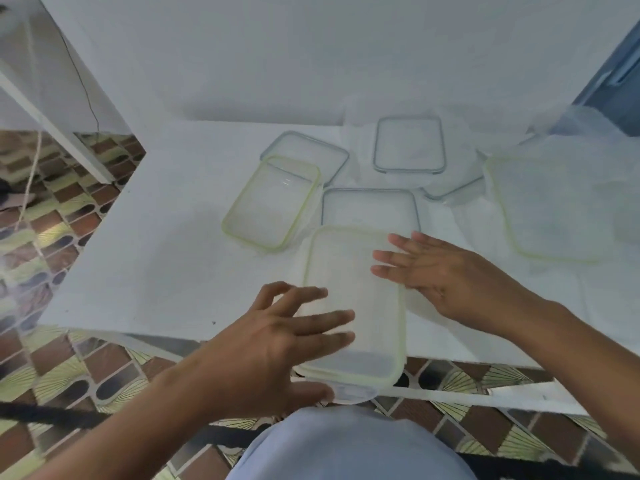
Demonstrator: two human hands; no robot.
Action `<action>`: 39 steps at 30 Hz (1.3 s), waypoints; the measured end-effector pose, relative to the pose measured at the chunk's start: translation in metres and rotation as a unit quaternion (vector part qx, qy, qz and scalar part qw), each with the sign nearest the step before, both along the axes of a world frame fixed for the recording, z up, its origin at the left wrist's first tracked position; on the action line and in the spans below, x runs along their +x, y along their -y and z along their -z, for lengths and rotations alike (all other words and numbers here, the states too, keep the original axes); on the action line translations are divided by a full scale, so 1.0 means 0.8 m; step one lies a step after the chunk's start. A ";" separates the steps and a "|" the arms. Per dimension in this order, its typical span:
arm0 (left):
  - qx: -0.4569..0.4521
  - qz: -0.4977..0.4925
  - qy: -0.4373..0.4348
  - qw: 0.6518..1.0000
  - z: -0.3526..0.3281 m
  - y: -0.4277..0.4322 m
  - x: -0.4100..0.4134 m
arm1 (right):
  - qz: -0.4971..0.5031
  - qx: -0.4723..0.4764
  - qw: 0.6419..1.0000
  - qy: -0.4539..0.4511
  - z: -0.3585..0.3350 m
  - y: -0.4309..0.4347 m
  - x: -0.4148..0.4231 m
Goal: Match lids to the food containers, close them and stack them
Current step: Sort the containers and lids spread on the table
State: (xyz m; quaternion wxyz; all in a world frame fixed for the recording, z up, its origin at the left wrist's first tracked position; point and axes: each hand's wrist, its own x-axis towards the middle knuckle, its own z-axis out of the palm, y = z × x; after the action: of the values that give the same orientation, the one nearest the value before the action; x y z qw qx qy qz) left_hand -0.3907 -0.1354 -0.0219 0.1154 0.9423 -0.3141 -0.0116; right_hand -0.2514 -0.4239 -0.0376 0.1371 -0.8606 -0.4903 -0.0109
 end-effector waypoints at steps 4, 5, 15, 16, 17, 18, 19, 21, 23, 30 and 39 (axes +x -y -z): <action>0.012 -0.063 -0.054 0.996 0.007 0.001 0.014 | 0.066 -0.027 0.992 -0.100 -0.021 -0.012 -0.032; 0.013 -0.061 -0.057 0.996 0.010 0.000 0.016 | 0.073 -0.065 0.984 -0.148 -0.027 -0.016 -0.048; 0.043 -0.026 -0.072 0.996 0.020 0.004 0.023 | 0.113 -0.138 0.974 -0.139 -0.019 -0.046 -0.099; 0.035 -0.025 -0.072 0.997 0.021 0.004 0.024 | 0.114 -0.137 0.974 -0.143 -0.018 -0.046 -0.100; 0.024 -0.025 -0.066 0.997 0.024 0.004 0.024 | 0.116 -0.138 0.973 -0.147 -0.019 -0.047 -0.100; 0.013 -0.027 -0.058 0.998 0.027 0.004 0.024 | 0.118 -0.139 0.972 -0.151 -0.019 -0.048 -0.101; 0.002 -0.030 -0.050 0.998 0.030 0.004 0.024 | 0.121 -0.140 0.971 -0.154 -0.019 -0.048 -0.101; -0.016 -0.034 -0.042 0.998 0.036 0.003 0.024 | 0.124 -0.139 0.970 -0.155 -0.019 -0.049 -0.101; -0.026 -0.033 -0.038 0.998 0.039 0.004 0.024 | 0.123 -0.134 0.971 -0.152 -0.015 -0.050 -0.101; -0.047 -0.029 -0.029 0.998 0.044 0.003 0.025 | 0.119 -0.118 0.979 -0.117 -0.001 -0.046 -0.101; -0.130 -0.041 -0.002 0.991 0.055 0.006 0.025 | 0.133 -0.088 0.986 -0.046 0.019 -0.048 -0.106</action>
State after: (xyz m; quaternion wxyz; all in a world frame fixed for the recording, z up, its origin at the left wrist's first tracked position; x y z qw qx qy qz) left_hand -0.3707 -0.1402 -0.0656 0.2378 0.9314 -0.2737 0.0325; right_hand -0.3358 -0.3853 -0.0531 0.0804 -0.9266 -0.3633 0.0538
